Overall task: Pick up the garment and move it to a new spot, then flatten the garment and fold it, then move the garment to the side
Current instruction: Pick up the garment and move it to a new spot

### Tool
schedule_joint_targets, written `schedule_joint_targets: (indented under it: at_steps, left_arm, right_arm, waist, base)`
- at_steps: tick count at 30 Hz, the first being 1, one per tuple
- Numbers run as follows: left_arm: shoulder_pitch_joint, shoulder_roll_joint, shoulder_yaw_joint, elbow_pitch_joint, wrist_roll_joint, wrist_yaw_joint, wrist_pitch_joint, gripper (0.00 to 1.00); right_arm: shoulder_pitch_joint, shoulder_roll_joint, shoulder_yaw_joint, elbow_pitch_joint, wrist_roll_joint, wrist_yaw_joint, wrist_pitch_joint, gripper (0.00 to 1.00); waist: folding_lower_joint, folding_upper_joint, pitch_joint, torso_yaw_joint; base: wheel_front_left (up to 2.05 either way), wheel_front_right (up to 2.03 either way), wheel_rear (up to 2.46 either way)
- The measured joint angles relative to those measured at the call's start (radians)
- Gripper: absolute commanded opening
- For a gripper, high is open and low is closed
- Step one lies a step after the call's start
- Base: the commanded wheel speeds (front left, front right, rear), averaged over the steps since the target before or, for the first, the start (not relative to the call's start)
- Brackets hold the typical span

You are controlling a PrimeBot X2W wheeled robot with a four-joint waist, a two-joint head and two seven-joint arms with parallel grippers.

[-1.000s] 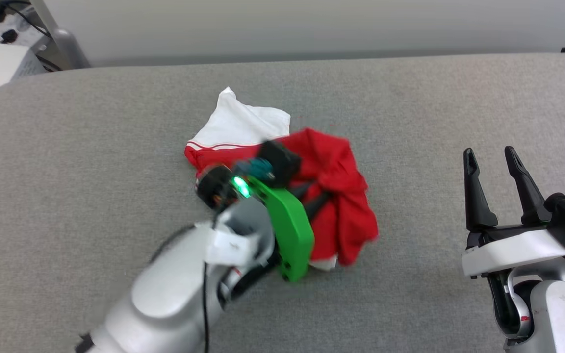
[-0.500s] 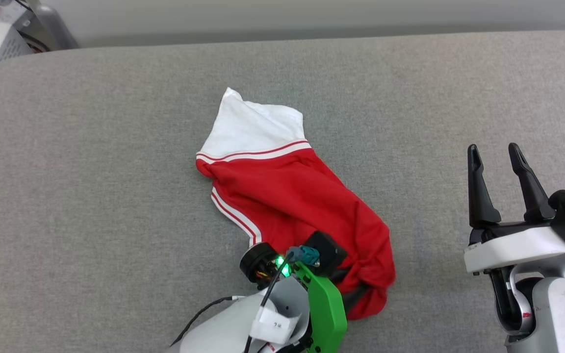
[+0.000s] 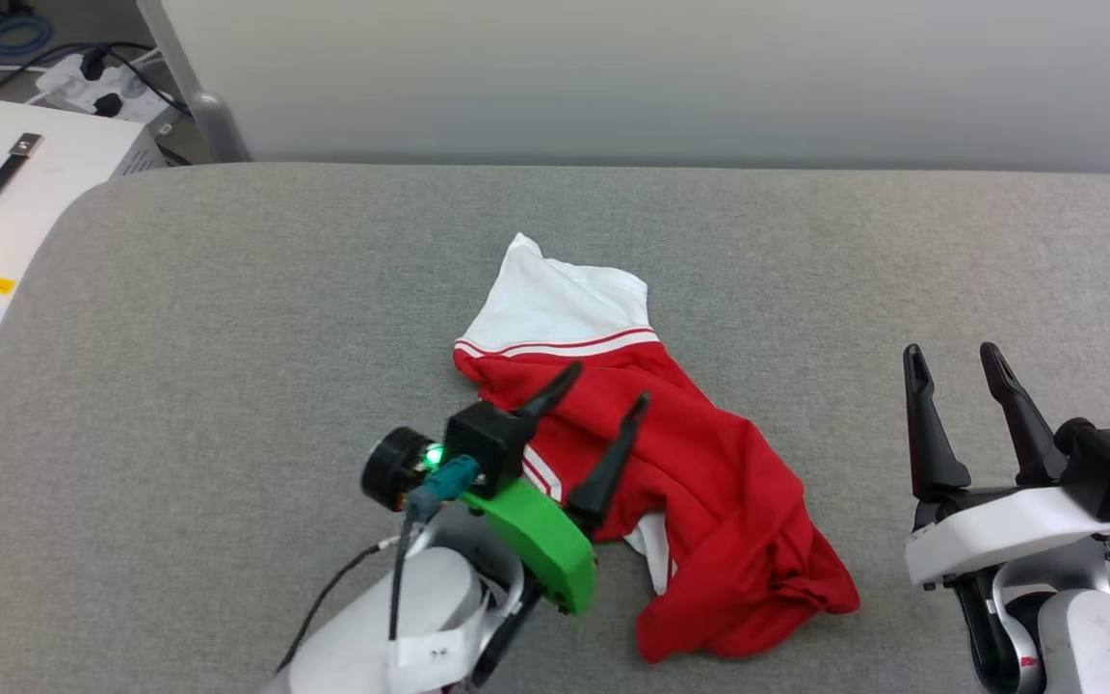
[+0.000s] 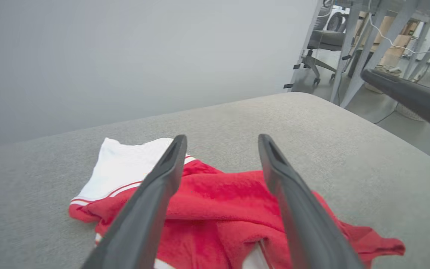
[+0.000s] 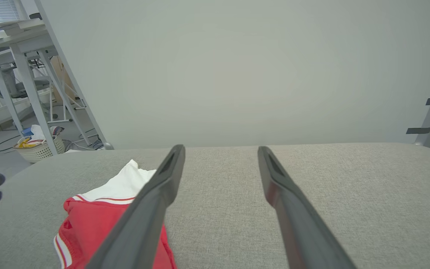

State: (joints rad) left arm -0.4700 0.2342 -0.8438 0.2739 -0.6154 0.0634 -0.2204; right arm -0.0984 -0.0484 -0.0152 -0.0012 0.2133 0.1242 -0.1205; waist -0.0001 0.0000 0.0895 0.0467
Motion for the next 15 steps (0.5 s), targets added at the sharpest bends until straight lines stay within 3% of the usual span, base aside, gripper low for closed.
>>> schedule_joint_targets:
  at_steps: [6,15]
  left_arm:
    - [0.058,0.069,0.132,-0.028,0.006,0.09,-0.03,1.0]
    - [0.161,0.17,0.298,-0.084,0.039,0.136,-0.035,1.0]
  right_arm:
    - [0.024,0.0,0.005,0.001,0.0,0.0,0.015,1.0]
    - [0.066,0.0,0.007,0.008,0.0,0.0,0.037,1.0]
  waist:
    - [0.0,0.0,-0.034,0.04]
    - [0.0,0.0,-0.085,0.067]
  base:
    - [0.0,0.0,0.0]
    - [0.0,0.0,0.0]
